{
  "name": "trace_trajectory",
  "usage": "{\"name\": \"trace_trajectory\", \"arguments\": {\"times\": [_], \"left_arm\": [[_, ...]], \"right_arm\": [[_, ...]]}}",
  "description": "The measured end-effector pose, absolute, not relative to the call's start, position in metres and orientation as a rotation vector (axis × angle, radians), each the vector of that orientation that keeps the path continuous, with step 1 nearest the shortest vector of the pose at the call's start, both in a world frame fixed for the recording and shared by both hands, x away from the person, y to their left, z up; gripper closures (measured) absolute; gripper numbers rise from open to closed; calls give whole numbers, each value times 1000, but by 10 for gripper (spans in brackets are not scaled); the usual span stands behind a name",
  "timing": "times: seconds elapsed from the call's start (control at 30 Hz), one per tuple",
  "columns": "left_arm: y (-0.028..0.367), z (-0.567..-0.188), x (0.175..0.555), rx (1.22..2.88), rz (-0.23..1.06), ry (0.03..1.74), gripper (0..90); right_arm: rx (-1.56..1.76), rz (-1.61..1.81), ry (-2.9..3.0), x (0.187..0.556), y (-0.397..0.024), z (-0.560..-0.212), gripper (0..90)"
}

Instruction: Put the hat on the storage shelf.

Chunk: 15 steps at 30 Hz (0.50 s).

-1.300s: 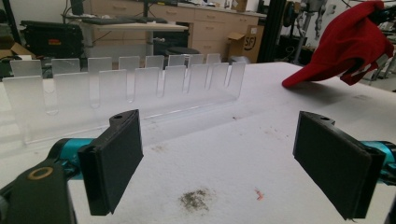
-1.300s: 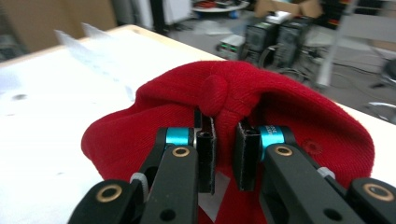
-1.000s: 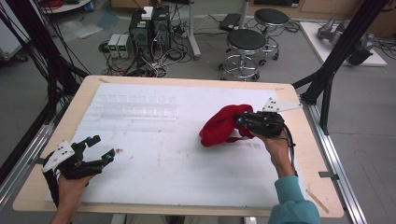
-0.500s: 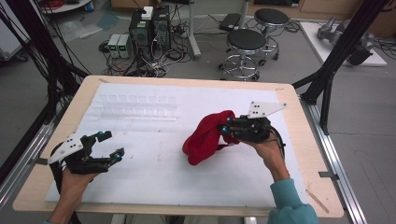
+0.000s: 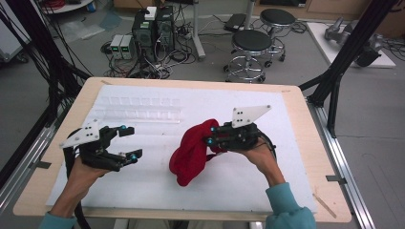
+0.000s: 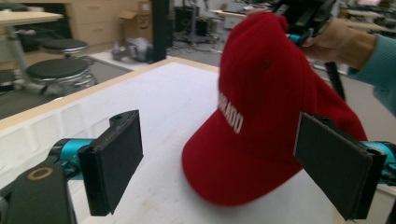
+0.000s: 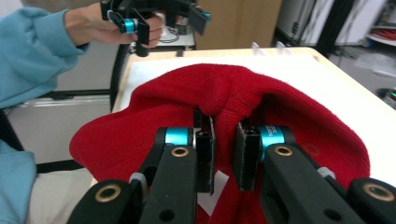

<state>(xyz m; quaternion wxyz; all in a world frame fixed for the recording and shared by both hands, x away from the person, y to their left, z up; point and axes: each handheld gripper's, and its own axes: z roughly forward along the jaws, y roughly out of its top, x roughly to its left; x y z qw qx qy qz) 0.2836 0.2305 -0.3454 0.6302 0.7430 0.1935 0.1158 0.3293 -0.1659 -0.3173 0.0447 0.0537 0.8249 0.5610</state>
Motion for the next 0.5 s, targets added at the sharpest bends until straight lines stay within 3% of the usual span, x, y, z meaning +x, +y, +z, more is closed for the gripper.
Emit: {"name": "trace_trajectory", "arguments": {"times": [0.5], "left_arm": [[182, -330, 297, 1762, 108, 232, 154]], "right_arm": [[-28, 1699, 2589, 321, -134, -311, 817]]}}
